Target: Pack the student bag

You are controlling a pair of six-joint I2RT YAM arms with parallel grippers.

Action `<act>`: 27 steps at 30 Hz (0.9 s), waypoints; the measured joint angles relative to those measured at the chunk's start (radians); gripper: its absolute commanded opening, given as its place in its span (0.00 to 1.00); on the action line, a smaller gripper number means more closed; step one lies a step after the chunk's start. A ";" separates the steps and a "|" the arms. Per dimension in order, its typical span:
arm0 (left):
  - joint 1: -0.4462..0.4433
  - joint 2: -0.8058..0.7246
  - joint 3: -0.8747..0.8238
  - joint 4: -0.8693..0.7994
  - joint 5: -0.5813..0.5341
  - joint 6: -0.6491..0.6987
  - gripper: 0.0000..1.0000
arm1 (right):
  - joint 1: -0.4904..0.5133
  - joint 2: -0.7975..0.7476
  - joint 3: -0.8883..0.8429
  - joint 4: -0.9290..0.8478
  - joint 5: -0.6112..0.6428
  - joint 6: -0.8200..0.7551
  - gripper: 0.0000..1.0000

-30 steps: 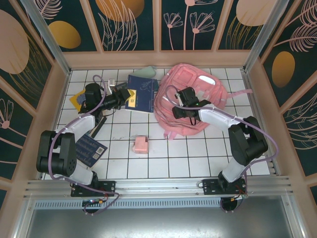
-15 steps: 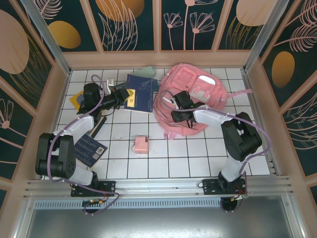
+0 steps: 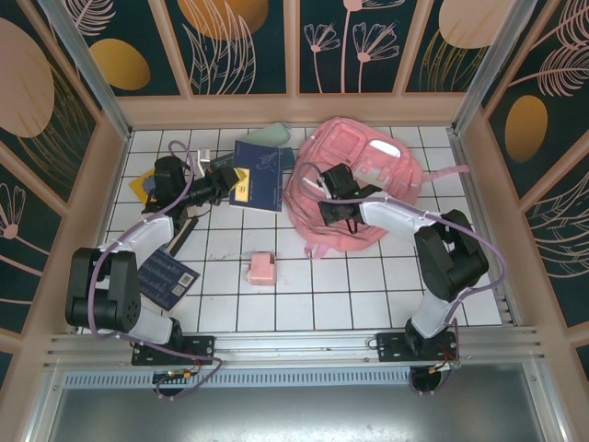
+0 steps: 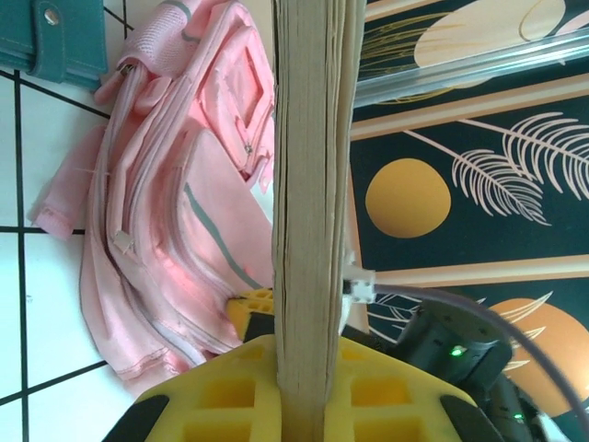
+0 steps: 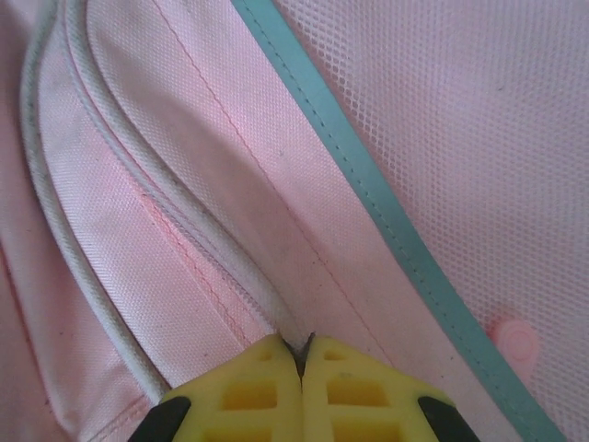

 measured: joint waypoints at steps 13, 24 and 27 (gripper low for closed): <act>0.005 -0.034 -0.085 -0.008 -0.074 0.049 0.00 | -0.005 -0.008 0.283 -0.147 -0.152 0.105 0.00; -0.035 -0.054 -0.192 0.115 -0.203 -0.040 0.00 | -0.128 -0.007 0.368 -0.173 -0.375 0.251 0.00; -0.084 -0.040 -0.191 0.158 -0.270 -0.074 0.00 | -0.153 -0.007 0.390 -0.173 -0.409 0.286 0.00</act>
